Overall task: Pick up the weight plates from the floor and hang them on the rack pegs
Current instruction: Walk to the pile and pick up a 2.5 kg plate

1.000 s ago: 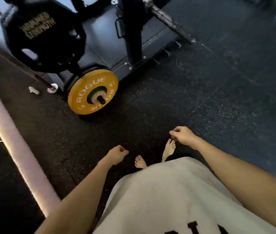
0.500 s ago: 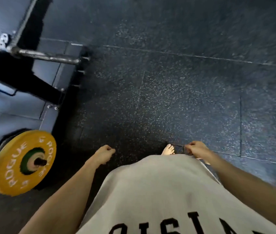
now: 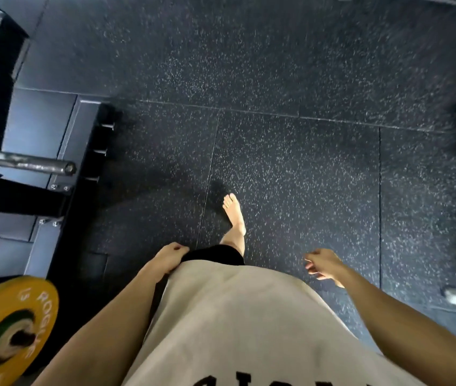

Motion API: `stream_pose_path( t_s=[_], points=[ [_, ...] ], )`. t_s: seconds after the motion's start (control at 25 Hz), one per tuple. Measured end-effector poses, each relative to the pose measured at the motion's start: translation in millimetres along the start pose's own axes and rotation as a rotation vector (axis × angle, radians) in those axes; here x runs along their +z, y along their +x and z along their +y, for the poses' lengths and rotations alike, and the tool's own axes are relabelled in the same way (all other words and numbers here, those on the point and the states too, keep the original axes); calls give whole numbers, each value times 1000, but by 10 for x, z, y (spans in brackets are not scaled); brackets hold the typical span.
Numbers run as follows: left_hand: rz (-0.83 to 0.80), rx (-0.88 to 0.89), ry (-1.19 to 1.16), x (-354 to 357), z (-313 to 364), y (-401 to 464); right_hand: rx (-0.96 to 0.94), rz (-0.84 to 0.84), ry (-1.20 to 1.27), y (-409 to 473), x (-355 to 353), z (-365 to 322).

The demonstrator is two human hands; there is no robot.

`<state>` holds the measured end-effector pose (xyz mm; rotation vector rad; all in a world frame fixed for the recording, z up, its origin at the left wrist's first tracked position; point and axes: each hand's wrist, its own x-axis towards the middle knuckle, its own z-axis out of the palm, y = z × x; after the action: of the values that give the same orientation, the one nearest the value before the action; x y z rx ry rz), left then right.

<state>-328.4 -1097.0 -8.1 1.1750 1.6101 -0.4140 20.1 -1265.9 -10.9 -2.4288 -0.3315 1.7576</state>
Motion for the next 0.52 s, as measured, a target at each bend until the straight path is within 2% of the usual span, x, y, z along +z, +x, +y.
stream_pose_path(
  t_s=[0.24,0.36,0.52],
  points=[
    [-57,-3,81,-957,1274,894,-43,69,30,591,-816,-1718],
    [-14,47,113,-1583,2069,1310,-116,141,26,911,-1208,-2751],
    [35,56,45,-2191,3002,1841,-162,107,-84,1421,-1577,-3877]
  ],
)
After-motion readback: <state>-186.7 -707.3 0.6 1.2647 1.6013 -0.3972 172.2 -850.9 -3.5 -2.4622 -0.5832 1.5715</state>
